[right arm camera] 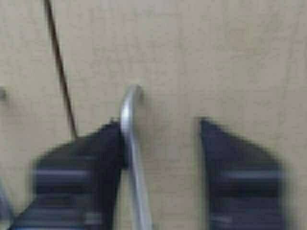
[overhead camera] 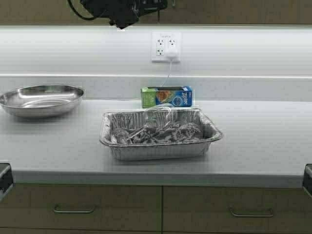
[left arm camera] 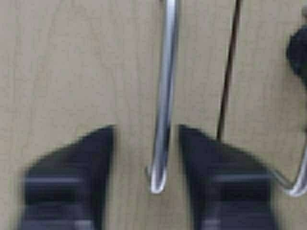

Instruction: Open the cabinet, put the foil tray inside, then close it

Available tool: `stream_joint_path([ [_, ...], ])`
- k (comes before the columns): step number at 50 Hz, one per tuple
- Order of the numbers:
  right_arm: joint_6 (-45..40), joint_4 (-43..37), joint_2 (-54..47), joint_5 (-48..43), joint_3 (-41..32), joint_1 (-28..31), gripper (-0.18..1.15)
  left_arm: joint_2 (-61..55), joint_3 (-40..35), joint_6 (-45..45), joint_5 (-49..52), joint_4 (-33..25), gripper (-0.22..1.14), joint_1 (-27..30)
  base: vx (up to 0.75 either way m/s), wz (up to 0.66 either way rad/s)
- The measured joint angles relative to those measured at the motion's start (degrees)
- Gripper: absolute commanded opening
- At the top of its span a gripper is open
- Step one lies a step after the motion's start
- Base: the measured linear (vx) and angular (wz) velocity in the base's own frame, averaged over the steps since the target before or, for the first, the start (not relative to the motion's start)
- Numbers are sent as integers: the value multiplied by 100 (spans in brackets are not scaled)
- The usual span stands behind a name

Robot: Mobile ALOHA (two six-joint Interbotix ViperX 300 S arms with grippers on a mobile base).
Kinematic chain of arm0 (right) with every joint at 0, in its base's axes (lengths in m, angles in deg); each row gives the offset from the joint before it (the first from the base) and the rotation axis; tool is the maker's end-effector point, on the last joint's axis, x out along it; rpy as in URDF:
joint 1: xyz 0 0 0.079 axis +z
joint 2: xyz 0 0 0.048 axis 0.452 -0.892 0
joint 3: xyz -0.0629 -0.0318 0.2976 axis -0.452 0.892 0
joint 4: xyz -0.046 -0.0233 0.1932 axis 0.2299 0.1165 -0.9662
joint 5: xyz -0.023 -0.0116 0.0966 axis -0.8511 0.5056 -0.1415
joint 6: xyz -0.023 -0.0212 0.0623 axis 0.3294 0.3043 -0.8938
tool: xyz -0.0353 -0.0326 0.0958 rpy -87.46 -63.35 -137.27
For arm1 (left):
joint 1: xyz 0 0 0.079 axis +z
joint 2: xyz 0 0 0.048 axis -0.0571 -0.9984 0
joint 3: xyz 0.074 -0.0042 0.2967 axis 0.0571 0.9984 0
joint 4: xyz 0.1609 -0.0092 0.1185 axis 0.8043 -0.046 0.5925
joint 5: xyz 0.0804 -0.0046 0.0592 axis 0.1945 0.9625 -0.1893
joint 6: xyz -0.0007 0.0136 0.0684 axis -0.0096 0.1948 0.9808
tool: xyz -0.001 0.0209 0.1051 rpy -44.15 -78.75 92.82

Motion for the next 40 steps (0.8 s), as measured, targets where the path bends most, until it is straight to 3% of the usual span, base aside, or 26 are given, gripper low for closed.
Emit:
stream_joint_path([
  [2,0,0,-9,79,0,0,-15,9,0,9,97,9,-17,-9,-2,-1],
  [3,-9,9,-9,114,0,0,-13,9,-9,9,176,9,-18,-18,-2,2],
  [9,9,44,26,237,62,-9,14,123,97,26,439,53,9,18,0,1],
  [11,9,44,79,255,123,-9,12,185,167,44,483,70,12,26,1,0],
  [16,9,44,343,404,387,-9,6,413,457,53,589,123,7,0,1,0],
  [40,-26,158,2479,1292,2689,70,7,2470,2795,-44,1450,457,4,-44,1,1],
])
